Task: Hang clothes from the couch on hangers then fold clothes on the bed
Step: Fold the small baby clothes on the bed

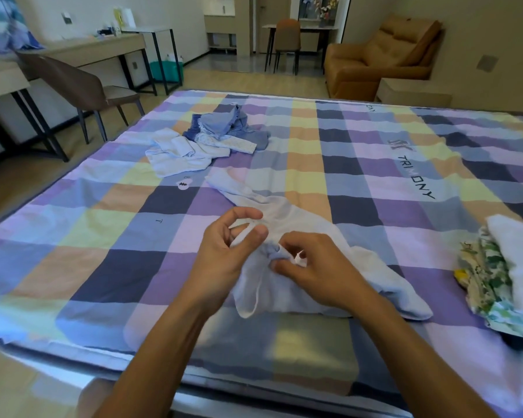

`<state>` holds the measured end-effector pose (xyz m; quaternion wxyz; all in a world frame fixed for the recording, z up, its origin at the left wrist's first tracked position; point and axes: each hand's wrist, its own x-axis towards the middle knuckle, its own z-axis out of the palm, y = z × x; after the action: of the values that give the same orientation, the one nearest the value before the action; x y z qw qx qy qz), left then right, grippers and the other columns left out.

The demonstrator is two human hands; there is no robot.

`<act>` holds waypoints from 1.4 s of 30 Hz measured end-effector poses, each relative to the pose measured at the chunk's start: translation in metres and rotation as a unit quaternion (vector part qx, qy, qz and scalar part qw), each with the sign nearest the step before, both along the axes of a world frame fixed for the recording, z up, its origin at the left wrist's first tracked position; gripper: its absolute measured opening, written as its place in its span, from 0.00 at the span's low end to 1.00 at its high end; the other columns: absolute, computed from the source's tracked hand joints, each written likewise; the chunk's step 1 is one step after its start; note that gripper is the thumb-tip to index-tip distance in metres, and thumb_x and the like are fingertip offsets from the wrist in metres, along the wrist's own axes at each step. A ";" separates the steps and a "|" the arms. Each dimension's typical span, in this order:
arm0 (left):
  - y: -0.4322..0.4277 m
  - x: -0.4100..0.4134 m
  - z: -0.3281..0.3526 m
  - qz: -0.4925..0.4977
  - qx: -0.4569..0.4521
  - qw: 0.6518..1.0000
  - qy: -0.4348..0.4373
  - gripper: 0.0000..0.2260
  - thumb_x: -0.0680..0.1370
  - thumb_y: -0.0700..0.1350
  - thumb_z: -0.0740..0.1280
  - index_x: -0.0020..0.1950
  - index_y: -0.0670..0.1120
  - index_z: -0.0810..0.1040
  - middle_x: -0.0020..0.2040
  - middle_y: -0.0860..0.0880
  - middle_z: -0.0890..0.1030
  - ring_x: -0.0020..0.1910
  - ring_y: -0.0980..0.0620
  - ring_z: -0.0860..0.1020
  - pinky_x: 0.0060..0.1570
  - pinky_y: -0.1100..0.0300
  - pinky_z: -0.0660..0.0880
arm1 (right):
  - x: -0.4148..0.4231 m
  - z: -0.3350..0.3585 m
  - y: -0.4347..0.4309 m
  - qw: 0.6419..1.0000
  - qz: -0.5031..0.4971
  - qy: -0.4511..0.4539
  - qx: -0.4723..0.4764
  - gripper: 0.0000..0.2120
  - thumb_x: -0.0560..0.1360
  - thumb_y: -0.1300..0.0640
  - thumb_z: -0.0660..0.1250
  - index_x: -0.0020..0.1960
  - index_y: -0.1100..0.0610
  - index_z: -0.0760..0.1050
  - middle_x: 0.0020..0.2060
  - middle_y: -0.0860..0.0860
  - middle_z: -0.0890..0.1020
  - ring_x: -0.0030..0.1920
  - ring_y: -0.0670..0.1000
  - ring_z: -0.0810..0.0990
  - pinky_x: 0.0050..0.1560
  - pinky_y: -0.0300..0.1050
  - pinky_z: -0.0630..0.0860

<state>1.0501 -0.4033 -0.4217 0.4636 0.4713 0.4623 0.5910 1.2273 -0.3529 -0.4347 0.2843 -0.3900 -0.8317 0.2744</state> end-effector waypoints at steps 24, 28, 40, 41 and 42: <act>0.046 -0.001 -0.059 -0.023 -0.144 0.788 0.598 0.34 0.68 0.69 0.71 0.65 0.49 0.72 0.61 0.46 0.74 0.60 0.44 0.73 0.58 0.47 0.74 | 0.065 0.018 -0.021 0.954 0.008 0.131 -0.271 0.18 0.67 0.69 0.58 0.46 0.53 0.80 0.39 0.53 0.77 0.41 0.50 0.73 0.43 0.42 0.68; 0.054 0.022 -0.062 -0.025 -0.067 0.811 0.581 0.15 0.74 0.56 0.72 0.53 0.49 0.76 0.53 0.47 0.76 0.52 0.44 0.76 0.48 0.51 0.74 | 0.091 0.024 -0.017 0.929 -0.045 0.195 -0.311 0.19 0.60 0.63 0.58 0.44 0.57 0.83 0.47 0.65 0.78 0.47 0.60 0.72 0.50 0.54 0.66; 0.030 0.053 0.027 -0.057 0.023 0.951 0.303 0.10 0.82 0.43 0.57 0.47 0.41 0.75 0.44 0.44 0.78 0.41 0.56 0.73 0.40 0.64 0.68 | 0.072 0.008 -0.002 0.934 -0.253 -0.250 0.018 0.06 0.71 0.50 0.69 0.40 0.52 0.74 0.34 0.47 0.75 0.39 0.58 0.74 0.31 0.47 0.64; 0.027 0.050 0.031 -0.079 -0.002 0.948 0.308 0.08 0.83 0.43 0.58 0.49 0.43 0.75 0.45 0.46 0.78 0.42 0.57 0.73 0.40 0.65 0.68 | 0.072 0.007 0.002 0.930 -0.281 -0.234 0.035 0.06 0.72 0.55 0.67 0.38 0.54 0.73 0.34 0.49 0.74 0.38 0.58 0.73 0.30 0.47 0.62; 0.024 0.048 0.034 -0.106 -0.028 0.942 0.316 0.06 0.83 0.45 0.60 0.50 0.46 0.74 0.45 0.50 0.78 0.43 0.57 0.73 0.40 0.65 0.69 | 0.073 0.005 0.008 0.932 -0.296 -0.208 0.036 0.06 0.74 0.58 0.65 0.38 0.55 0.73 0.35 0.51 0.75 0.38 0.59 0.73 0.31 0.47 0.64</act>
<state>1.0984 -0.3792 -0.3881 0.3662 0.6669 0.5488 0.3463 1.2999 -0.3444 -0.4298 0.1874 -0.6565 -0.7281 0.0609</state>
